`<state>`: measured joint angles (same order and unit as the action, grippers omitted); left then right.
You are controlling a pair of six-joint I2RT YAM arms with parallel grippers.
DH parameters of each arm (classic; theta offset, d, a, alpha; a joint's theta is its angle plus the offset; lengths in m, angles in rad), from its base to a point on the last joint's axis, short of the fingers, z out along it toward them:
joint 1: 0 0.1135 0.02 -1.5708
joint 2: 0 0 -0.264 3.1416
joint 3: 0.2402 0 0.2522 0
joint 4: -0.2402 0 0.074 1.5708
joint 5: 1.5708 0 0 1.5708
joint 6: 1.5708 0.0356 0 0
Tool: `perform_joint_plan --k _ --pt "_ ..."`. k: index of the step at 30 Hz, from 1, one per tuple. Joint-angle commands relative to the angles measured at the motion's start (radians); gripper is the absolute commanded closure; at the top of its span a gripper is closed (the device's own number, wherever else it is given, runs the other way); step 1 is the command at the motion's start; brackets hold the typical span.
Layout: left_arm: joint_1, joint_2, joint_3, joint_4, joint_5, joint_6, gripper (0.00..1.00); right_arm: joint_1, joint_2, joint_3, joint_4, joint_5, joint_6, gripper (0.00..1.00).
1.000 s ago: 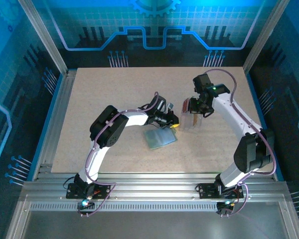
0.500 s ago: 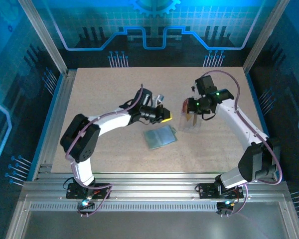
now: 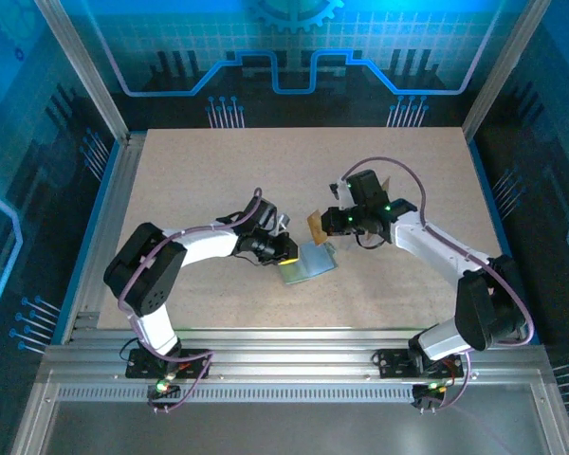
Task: Put the credit cards into the card holder
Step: Insert the credit card into the card slot.
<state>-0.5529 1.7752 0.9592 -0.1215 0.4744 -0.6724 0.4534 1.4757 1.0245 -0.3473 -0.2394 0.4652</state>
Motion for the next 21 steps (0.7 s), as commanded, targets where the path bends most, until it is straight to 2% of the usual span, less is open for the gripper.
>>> perform_joint_plan --k 1,8,21 --pt "0.01 0.018 -0.003 -0.075 -0.042 0.065 0.86 0.014 0.031 -0.063 0.171 -0.09 0.033 1.0" --pt "0.045 0.019 -0.038 -0.114 -0.065 0.103 0.86 0.021 0.096 -0.129 0.305 -0.169 0.078 1.0" --pt "0.077 0.012 -0.063 -0.146 -0.079 0.132 0.87 0.023 0.138 -0.23 0.43 -0.185 0.137 1.0"
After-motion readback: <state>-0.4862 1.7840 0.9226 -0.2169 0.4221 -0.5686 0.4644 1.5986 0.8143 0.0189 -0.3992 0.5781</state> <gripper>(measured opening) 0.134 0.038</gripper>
